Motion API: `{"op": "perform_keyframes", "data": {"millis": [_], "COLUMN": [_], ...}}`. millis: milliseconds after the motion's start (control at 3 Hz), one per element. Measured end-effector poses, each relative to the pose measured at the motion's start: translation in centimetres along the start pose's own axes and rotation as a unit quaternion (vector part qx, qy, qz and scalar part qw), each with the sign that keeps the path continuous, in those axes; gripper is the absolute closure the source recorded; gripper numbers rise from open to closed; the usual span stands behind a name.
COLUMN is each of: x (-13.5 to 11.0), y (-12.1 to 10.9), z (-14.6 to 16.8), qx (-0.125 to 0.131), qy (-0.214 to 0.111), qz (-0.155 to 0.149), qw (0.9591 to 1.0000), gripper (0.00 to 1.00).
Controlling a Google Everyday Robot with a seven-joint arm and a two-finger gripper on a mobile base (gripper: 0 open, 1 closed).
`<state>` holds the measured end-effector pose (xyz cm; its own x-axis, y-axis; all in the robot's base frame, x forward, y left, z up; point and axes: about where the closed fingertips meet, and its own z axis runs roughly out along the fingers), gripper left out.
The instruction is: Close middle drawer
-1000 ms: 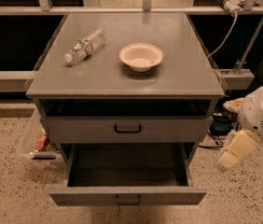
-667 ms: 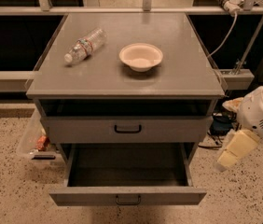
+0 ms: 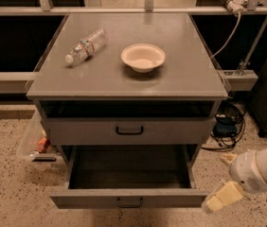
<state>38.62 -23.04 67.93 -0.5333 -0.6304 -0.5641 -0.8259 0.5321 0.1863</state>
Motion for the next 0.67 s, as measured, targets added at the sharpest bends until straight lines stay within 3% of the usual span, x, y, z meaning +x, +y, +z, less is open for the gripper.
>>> {"op": "perform_keyframes", "data": {"millis": [333, 667], "x": [1.12, 0.99], "y": [-0.71, -0.57], "z": [1.48, 1.32], "qx": [0.001, 0.001], "qy": [-0.005, -0.005], "qz": [0.015, 0.013], "qw": [0.9999, 0.9999], "gripper": [0.18, 0.43]}}
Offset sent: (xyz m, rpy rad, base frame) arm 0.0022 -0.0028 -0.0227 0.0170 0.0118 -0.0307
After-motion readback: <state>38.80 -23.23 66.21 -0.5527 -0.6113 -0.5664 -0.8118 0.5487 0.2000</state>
